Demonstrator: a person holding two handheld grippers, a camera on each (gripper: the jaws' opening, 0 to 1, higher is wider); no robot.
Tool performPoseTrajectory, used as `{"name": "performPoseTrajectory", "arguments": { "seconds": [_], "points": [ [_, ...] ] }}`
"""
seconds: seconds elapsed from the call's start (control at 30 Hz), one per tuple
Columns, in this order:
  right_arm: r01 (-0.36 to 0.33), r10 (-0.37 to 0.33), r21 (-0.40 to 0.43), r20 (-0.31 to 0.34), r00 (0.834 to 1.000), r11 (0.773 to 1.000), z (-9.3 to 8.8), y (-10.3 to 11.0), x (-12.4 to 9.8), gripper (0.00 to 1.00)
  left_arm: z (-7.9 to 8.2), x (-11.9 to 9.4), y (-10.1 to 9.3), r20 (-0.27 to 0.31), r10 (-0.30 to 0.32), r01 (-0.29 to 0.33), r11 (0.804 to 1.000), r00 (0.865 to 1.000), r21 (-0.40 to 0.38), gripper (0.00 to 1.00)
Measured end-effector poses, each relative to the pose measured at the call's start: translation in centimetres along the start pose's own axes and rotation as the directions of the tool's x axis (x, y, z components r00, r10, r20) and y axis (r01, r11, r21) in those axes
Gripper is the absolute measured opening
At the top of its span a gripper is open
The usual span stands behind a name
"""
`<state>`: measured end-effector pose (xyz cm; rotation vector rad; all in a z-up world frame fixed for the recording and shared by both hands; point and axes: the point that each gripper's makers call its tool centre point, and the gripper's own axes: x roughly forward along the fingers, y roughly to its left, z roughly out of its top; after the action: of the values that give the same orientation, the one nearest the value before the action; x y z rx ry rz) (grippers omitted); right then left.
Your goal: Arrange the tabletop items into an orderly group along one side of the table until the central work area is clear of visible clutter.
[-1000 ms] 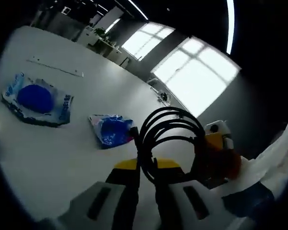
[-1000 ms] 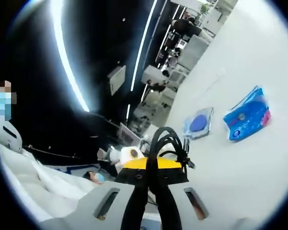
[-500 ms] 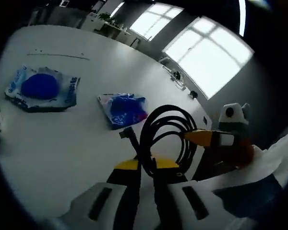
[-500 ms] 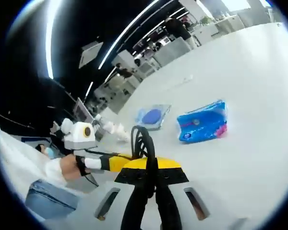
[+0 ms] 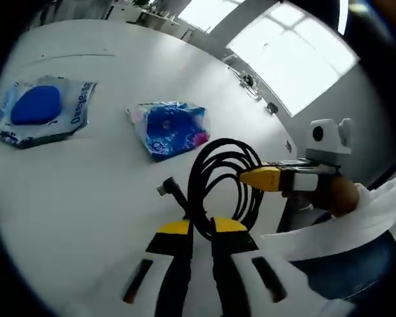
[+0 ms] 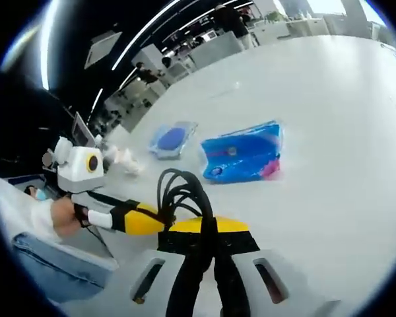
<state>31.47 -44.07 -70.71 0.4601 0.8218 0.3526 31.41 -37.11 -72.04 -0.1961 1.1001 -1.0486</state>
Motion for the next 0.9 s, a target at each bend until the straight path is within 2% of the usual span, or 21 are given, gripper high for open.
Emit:
{"name": "performPoseTrajectory", "arguments": {
  "seconds": [0.1,0.33,0.4,0.47,0.63,0.9],
  "points": [
    [0.003,-0.003,0.0,-0.009,1.0,1.0,0.1,-0.4,0.4,0.01,0.0,0.5,0.4,-0.014,0.008,-0.009,1.0,1.0,-0.022,0.07],
    [0.012,-0.014,-0.024,-0.064,0.998,1.0,-0.9,-1.1,1.5,0.01,-1.3,1.6,1.3,-0.063,0.033,-0.035,0.999,0.997,-0.033,0.08],
    [0.024,-0.026,-0.026,-0.073,0.997,0.999,-1.1,-1.5,1.6,0.01,-1.3,1.6,1.2,-0.061,0.026,-0.028,0.999,0.998,-0.041,0.08],
    [0.018,-0.018,0.005,-0.066,0.998,1.0,-1.0,-1.5,1.5,0.01,-1.2,1.6,1.2,-0.056,0.027,-0.029,0.999,0.998,-0.038,0.08],
    [0.033,-0.033,-0.001,-0.074,0.997,0.999,-1.2,-2.0,1.8,0.01,-1.1,1.7,1.3,-0.054,0.025,-0.027,0.999,0.998,-0.035,0.09],
    [0.076,-0.079,-0.034,-0.096,0.992,0.997,-1.6,-3.5,2.5,0.02,-1.3,2.2,0.8,-0.064,0.016,-0.015,1.0,0.998,0.016,0.11]
  ]
}}
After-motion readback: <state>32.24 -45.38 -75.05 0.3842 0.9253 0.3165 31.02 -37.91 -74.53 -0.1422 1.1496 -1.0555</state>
